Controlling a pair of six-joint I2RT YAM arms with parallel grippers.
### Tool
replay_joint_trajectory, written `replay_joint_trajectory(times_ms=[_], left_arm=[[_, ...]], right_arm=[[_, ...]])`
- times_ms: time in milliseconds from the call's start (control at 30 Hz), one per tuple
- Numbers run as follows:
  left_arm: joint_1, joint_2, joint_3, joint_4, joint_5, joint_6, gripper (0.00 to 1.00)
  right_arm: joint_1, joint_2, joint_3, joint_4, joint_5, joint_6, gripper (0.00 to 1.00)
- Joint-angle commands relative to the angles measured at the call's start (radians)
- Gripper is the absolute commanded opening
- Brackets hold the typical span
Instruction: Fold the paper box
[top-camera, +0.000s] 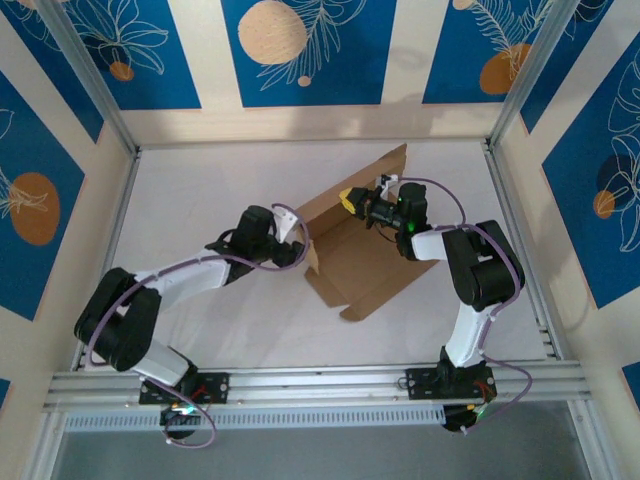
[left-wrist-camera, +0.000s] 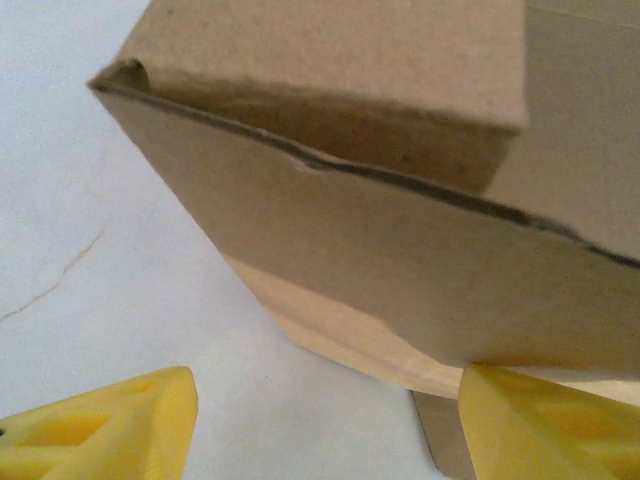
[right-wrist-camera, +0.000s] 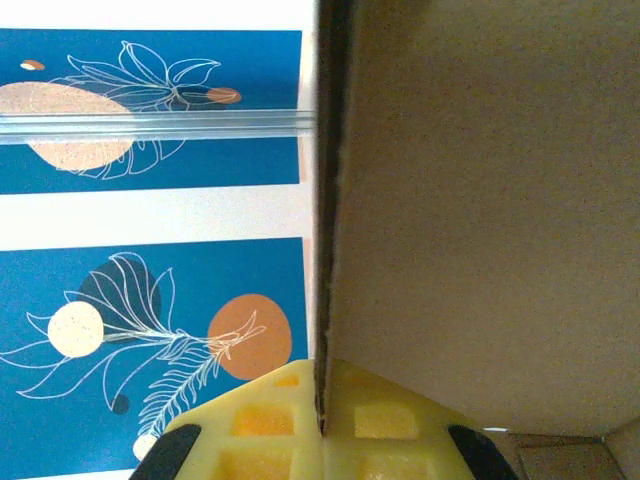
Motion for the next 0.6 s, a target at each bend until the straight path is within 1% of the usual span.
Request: replay_joint_trajectory(times_ms=[0, 267, 567], left_arm=[[-0.02, 0.033, 0.02, 0.11, -0.065, 0.014, 0.71], [-0.04, 0.059, 0.007, 0.225, -0.071, 0.043, 0.76], [-0.055, 0.06, -0.015, 0.3, -0.083, 0.021, 0.8]], right_arm=[[0.018, 0.025, -0.007, -0.029, -0.02, 0.002, 0.0], [0.021, 0.024, -0.022, -0.028, -0.026, 0.01, 0.0], [0.024, 0.033, -0.026, -0.013, -0.032, 0.025, 0.0]])
